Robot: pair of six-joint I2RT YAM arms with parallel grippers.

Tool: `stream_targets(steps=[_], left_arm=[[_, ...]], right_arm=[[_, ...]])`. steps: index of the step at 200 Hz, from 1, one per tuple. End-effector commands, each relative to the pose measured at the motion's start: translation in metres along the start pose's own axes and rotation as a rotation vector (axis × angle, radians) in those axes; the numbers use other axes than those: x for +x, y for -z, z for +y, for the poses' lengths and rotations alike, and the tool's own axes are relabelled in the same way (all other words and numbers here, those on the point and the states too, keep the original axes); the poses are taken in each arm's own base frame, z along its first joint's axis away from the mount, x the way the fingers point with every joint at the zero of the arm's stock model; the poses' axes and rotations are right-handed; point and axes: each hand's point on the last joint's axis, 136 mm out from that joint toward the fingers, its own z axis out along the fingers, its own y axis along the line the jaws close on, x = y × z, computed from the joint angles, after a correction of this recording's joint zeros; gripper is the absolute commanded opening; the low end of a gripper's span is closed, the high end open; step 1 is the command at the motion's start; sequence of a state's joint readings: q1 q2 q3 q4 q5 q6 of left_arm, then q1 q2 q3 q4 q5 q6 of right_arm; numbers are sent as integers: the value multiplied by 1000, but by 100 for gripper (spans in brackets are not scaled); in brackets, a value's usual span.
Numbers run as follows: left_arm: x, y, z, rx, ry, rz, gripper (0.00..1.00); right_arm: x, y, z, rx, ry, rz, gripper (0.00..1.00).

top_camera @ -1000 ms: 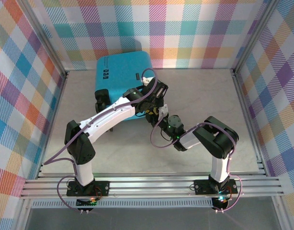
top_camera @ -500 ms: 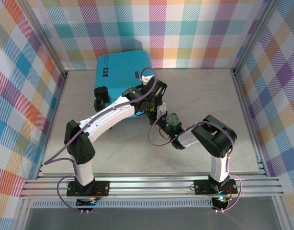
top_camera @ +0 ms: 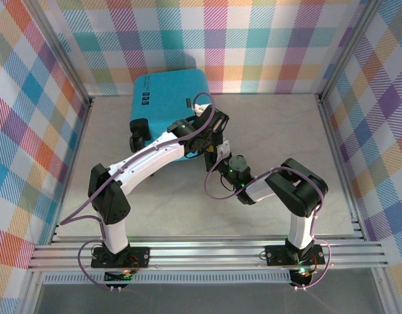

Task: Pack the luggage

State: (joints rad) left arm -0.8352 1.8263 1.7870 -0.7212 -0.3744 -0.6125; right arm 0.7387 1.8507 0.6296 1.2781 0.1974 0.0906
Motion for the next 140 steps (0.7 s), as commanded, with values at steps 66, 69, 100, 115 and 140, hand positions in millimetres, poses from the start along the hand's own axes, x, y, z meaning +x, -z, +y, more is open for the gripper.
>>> stream_targets(steps=[66,69,100,115,140], left_arm=[[-70,69,-57,275,47,-237,9],[-70,69,-57,276,46,-236,9],[-70,70,-57,277,47,-237,8],[-70,70,-56,277,48,-238,8],[-71,72,-56,277,47,-242,9]], right_arm=[[5,18,-1,-9,-14,-2,30],[4,18,1,-12,-13,-2,31],[0,13,12,-39,10,-10,37],[-2,10,17,-49,23,-14,39],[-8,6,22,-54,33,-26,40]])
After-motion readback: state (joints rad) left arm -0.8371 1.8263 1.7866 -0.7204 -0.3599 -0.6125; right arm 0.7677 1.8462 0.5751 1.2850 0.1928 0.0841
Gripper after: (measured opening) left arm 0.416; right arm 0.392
